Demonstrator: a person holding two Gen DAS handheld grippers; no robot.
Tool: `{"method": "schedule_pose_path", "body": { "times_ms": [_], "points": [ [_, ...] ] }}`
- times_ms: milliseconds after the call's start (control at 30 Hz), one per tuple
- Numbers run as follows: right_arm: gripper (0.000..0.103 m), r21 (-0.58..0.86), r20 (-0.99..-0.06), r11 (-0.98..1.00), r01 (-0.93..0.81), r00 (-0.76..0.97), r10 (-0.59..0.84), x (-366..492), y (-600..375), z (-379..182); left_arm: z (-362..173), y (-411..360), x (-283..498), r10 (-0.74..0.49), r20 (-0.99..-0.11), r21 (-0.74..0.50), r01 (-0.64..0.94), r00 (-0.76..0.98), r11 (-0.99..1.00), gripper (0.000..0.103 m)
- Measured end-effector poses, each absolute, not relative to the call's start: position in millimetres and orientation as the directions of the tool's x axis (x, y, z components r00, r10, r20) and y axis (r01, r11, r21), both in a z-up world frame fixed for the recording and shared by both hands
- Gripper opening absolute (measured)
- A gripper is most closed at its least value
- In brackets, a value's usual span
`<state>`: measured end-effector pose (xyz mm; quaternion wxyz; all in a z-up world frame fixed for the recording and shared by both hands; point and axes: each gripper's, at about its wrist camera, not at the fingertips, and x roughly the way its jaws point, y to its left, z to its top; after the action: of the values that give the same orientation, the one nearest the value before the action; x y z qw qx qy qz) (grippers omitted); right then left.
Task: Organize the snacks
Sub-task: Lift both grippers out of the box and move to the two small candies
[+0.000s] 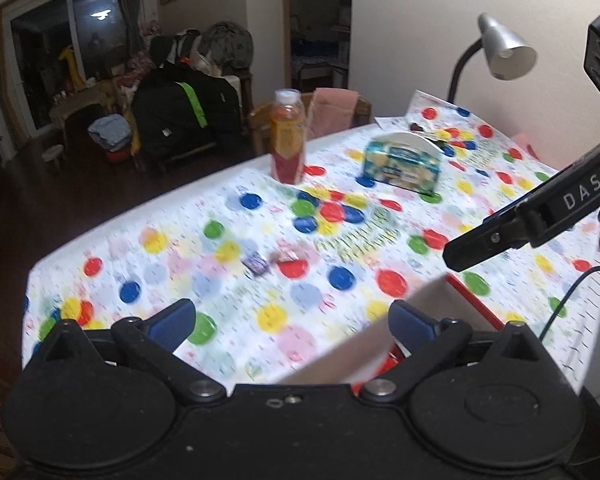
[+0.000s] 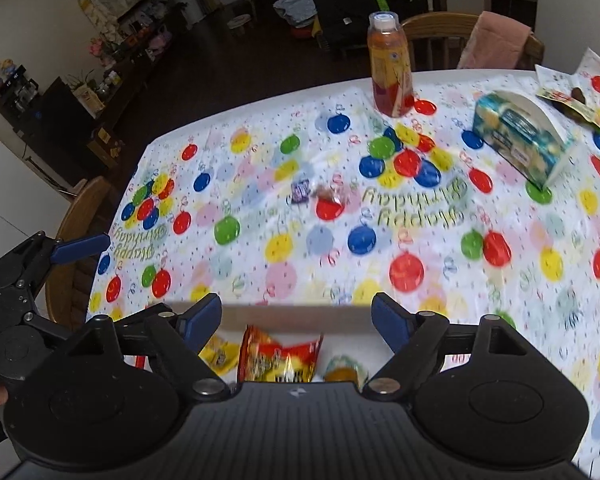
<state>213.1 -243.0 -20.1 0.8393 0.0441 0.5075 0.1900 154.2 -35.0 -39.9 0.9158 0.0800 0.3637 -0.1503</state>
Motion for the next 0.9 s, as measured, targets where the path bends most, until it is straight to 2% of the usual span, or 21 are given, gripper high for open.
{"method": "schedule_pose_path", "body": {
  "times_ms": [167, 533, 900],
  "points": [
    [0.082, 0.287, -0.841, 0.913, -0.292, 0.379, 0.385, 246.8, -240.7, -21.5, -40.7, -33.4, 182.4, -0.168, -0.69, 0.073, 0.298, 0.704, 0.952, 0.102],
    [0.082, 0.207, -0.873, 0.906, -0.37, 0.347, 0.341, 315.4, -224.9, -41.5, -59.2, -33.7, 241.2, -0.09, -0.724, 0.113, 0.246, 0.684, 0.963, 0.102],
    [0.082, 0.119, -0.912, 0.837, -0.534, 0.274, 0.304, 362.9, -202.5, -94.4, -100.0, -23.1, 301.8, -0.03, -0.795, 0.089, 0.165, 0.606, 0.982, 0.102]
  ]
}}
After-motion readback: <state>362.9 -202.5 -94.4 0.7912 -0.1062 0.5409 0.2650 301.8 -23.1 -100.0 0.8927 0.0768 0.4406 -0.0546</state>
